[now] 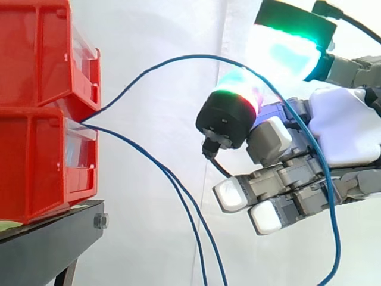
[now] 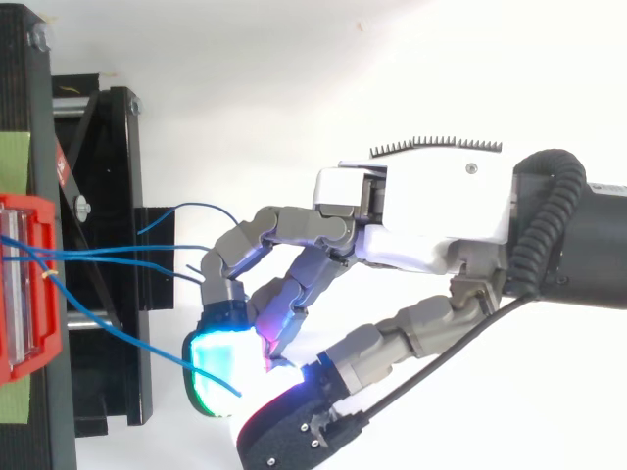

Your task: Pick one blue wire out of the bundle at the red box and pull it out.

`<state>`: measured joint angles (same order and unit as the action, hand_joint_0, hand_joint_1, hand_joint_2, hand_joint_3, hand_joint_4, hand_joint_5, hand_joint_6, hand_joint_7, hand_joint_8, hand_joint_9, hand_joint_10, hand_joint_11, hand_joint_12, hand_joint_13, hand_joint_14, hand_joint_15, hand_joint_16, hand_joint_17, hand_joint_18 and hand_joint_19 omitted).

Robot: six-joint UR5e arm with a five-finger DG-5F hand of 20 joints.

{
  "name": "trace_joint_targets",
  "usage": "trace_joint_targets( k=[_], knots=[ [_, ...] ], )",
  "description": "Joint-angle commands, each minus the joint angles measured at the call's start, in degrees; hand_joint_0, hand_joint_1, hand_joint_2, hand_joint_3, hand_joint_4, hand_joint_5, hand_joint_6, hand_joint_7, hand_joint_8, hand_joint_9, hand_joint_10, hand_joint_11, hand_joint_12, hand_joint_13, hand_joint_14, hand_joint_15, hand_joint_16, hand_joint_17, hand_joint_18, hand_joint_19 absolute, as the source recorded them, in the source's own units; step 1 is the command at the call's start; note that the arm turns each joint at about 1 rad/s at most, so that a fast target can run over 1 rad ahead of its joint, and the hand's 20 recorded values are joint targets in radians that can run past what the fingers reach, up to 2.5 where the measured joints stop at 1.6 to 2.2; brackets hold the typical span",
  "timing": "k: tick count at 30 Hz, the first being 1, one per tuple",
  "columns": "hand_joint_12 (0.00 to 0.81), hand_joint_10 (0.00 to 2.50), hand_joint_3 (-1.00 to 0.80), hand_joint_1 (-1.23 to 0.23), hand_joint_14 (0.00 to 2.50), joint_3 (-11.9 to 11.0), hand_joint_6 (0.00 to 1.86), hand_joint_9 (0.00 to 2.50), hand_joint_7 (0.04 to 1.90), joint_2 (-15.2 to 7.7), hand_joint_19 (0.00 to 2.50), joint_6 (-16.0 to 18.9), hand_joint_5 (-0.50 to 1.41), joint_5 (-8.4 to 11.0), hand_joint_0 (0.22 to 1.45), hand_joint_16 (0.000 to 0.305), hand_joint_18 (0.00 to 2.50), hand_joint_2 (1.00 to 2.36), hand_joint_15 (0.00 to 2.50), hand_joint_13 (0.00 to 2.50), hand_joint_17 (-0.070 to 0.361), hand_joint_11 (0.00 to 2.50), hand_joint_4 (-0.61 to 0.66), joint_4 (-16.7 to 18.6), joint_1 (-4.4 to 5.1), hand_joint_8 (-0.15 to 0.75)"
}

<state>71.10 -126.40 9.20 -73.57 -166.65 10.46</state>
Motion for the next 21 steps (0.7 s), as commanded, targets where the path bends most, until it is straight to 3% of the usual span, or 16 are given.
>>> trace_joint_targets(
  k=[1, 17, 21],
  knots=[
    [0.449, 0.01, -0.34, -0.73, 0.01, 0.00, 0.90, 1.02, 1.11, 0.02, 0.47, -0.06, -0.12, 0.00, 0.57, 0.054, 0.62, 1.01, 0.38, 0.68, 0.122, 0.77, 0.21, 0.01, 0.00, 0.378],
    [0.467, 0.01, -0.50, -0.53, 0.01, 0.00, 0.88, 1.06, 1.10, 0.02, 0.48, 0.03, -0.11, -0.09, 0.51, 0.058, 0.61, 1.00, 0.38, 0.69, 0.130, 0.76, 0.21, 0.01, 0.00, 0.393],
    [0.489, 0.01, -0.50, -0.50, 0.01, 0.00, 0.87, 1.07, 1.02, 0.02, 0.48, 0.03, -0.10, -0.09, 0.46, 0.062, 0.63, 1.00, 0.38, 0.69, 0.139, 0.74, 0.22, 0.01, 0.00, 0.409]
  ],
)
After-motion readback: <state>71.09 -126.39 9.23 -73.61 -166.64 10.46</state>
